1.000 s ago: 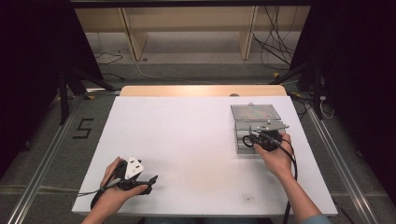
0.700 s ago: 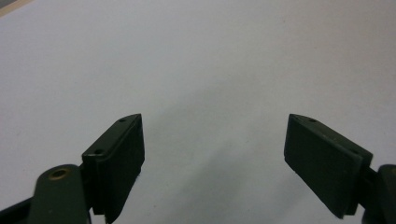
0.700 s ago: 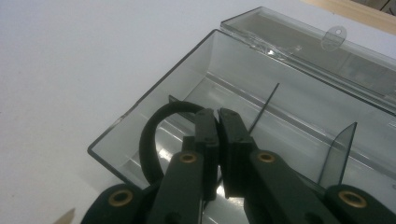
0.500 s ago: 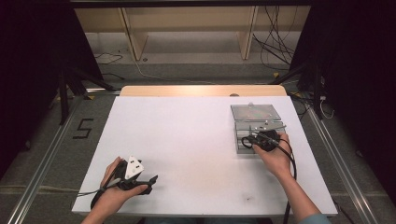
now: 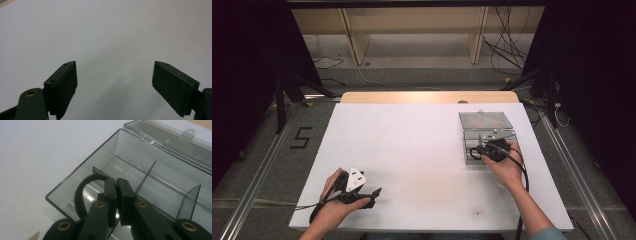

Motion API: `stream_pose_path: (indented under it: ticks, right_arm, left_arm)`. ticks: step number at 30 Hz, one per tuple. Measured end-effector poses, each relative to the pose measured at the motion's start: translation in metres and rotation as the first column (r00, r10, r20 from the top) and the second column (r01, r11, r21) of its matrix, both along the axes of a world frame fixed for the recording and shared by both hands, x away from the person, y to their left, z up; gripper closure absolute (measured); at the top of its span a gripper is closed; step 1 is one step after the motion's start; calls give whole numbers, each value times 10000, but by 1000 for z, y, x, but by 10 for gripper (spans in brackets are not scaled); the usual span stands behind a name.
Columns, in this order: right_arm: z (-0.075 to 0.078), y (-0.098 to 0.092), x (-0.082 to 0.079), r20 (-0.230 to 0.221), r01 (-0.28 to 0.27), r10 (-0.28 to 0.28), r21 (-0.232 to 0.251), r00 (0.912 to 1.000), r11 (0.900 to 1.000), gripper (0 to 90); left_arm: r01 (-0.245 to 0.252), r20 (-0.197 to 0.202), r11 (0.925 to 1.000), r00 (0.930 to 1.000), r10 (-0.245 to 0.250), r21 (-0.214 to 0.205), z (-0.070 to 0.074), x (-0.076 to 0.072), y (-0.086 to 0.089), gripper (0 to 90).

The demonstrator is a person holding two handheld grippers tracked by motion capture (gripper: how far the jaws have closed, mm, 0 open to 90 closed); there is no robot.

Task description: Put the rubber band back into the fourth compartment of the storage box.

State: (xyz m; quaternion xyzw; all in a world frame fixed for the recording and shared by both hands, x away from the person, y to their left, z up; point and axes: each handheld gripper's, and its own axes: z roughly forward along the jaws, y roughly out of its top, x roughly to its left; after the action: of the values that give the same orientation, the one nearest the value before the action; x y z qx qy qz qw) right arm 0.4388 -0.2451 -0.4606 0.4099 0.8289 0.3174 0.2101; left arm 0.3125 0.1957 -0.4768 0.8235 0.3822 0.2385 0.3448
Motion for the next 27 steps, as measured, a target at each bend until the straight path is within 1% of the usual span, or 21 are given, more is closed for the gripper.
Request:
stream_pose_path:
  ticks: [6,11,14,17,19,27]
  right_arm:
    - [0,1,1,-80,-61,61,-23,9999,10000,870]
    - [-1,1,1,-193,-67,66,-40,9998,10000,870]
    - [-1,2,2,-300,-108,107,-33,9995,9999,868]
    - [-2,3,3,-369,-159,156,-79,9992,9998,867]
    - [-2,3,3,-462,-167,162,-102,9988,9998,866]
    - [-3,5,5,-580,-164,151,-232,9982,9996,866]
  left_arm:
    - [17,6,10000,10000,-17,-7,0,0,0,198]
    - [48,-14,10000,10000,-48,45,0,0,0,198]
    - [22,-8,10000,10000,-22,1,0,0,-1,198]
    - [50,-39,10000,10000,-49,43,0,0,0,199]
    - [30,-24,10000,10000,-30,-2,0,0,-1,198]
    - [49,-16,10000,10000,-49,31,0,0,-1,198]
